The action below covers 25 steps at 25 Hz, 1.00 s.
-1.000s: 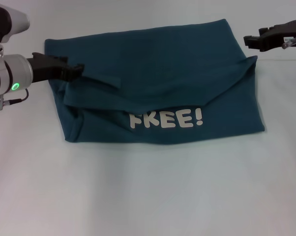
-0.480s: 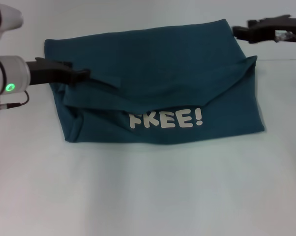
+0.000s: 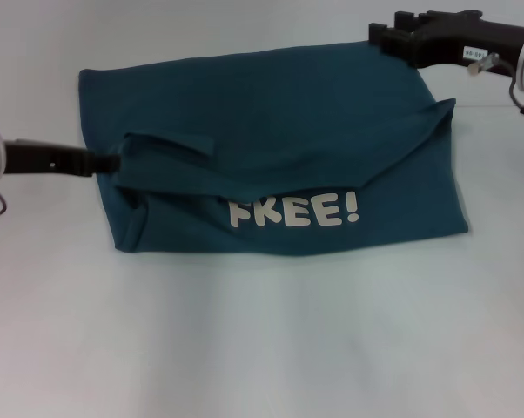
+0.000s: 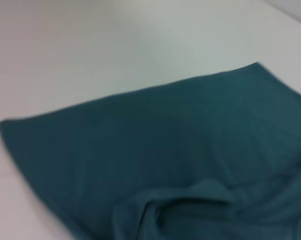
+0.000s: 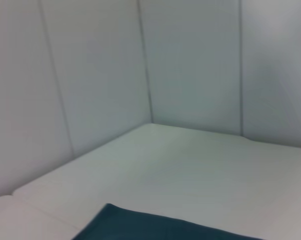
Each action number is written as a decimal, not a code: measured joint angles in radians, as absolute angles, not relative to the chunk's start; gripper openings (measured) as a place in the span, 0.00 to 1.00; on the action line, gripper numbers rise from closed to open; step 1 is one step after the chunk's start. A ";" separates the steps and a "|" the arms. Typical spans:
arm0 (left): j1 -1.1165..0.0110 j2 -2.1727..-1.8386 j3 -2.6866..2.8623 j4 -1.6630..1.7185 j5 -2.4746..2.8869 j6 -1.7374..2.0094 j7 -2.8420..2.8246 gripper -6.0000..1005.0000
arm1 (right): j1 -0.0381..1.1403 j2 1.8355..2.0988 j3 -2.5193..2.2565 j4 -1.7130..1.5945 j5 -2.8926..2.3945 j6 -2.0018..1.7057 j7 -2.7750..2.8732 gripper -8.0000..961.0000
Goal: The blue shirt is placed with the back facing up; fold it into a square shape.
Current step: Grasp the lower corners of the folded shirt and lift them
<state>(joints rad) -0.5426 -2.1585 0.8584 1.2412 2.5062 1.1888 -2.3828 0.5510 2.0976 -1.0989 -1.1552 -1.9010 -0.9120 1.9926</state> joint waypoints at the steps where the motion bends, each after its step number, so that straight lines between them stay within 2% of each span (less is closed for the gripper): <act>1: -0.531 -2.160 0.858 1.250 2.513 1.205 -2.404 0.55 | 0.540 2.099 -1.108 -1.152 -1.884 -0.913 1.973 0.48; 12: -0.500 -2.164 0.864 1.208 2.515 1.199 -2.395 0.56 | 0.440 2.097 -1.127 -1.103 -1.841 -0.933 1.830 0.49; 21: -0.503 -2.169 0.966 1.160 2.510 1.137 -2.325 0.58 | 0.446 2.093 -1.116 -1.013 -1.745 -0.932 1.718 0.58; 24: -0.505 -2.170 1.012 1.144 2.511 1.098 -2.314 0.71 | 0.448 2.095 -1.122 -1.007 -1.747 -0.925 1.717 0.61; 25: -0.505 -2.170 1.029 1.135 2.512 1.079 -2.309 0.73 | 0.449 2.096 -1.121 -1.003 -1.747 -0.924 1.717 0.61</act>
